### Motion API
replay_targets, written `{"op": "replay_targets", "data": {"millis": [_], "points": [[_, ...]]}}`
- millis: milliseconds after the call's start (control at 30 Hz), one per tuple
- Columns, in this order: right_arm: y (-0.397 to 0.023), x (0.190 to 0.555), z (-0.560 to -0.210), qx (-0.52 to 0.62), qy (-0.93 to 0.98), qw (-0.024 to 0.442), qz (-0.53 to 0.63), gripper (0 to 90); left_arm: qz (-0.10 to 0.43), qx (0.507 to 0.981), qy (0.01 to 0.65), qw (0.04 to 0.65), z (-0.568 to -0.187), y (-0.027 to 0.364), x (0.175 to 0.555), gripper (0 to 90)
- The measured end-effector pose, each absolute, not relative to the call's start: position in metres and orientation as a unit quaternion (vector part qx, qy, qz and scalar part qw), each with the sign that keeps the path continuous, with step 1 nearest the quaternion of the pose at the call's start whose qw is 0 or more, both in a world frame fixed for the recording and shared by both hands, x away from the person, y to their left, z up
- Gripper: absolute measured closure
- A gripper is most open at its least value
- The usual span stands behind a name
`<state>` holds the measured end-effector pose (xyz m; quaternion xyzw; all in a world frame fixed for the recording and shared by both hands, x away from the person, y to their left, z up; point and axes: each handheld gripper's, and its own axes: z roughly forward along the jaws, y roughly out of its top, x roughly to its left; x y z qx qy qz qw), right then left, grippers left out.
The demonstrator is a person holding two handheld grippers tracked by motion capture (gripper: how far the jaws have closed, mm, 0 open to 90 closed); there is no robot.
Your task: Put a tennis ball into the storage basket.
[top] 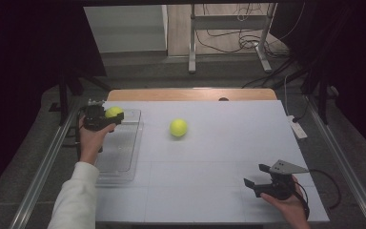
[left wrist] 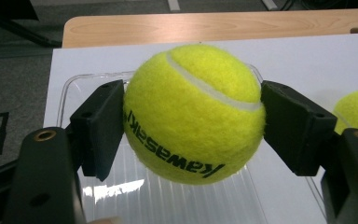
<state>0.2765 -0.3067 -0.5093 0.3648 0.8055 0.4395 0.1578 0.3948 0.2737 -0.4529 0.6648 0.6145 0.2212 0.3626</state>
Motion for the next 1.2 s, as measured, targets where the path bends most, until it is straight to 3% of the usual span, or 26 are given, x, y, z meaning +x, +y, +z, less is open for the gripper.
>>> {"op": "replay_targets", "data": {"millis": [1200], "points": [[-0.306,0.277,-0.510,0.363,0.807,0.158,0.438,14.5,0.204,0.682,0.622,0.325,-0.476,0.278,0.402,26.4]]}}
